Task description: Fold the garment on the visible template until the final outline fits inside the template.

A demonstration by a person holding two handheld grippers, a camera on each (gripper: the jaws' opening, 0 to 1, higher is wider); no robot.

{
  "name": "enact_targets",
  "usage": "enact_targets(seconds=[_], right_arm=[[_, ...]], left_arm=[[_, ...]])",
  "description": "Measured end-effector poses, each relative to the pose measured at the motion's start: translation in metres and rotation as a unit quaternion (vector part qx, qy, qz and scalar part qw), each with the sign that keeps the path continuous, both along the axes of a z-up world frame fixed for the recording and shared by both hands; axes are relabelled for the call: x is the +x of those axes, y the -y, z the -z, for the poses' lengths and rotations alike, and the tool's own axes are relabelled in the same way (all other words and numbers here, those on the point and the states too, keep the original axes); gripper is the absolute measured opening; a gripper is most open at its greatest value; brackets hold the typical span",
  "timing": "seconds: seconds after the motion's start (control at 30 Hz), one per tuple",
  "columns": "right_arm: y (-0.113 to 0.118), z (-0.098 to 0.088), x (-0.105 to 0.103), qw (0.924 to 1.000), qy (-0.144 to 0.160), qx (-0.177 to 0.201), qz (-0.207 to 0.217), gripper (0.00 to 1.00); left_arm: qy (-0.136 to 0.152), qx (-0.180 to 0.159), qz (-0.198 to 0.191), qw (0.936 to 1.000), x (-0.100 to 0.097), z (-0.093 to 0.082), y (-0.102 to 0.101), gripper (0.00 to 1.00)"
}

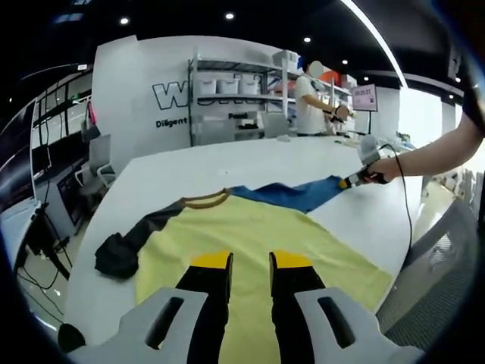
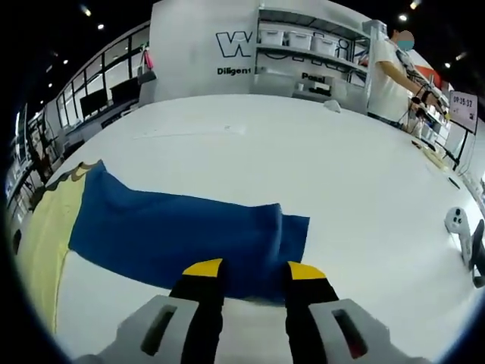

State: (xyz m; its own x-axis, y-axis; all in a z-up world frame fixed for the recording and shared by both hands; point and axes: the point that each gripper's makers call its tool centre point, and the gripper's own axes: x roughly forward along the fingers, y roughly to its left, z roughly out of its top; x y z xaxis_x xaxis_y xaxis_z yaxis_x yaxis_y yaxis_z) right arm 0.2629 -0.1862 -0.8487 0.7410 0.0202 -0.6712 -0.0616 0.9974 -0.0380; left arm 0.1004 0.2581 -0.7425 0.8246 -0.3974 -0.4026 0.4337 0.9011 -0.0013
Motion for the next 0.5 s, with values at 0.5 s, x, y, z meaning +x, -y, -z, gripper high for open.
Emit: enact_targets(seconds=[0.5], right_arm=[[0.0042, -0.0033, 0.0041, 0.9980, 0.029, 0.040, 0.040, 0.00]], left_arm=[[0.001, 0.001, -0.003, 1.0000, 0.0005, 0.0002, -0.0040, 0.17]])
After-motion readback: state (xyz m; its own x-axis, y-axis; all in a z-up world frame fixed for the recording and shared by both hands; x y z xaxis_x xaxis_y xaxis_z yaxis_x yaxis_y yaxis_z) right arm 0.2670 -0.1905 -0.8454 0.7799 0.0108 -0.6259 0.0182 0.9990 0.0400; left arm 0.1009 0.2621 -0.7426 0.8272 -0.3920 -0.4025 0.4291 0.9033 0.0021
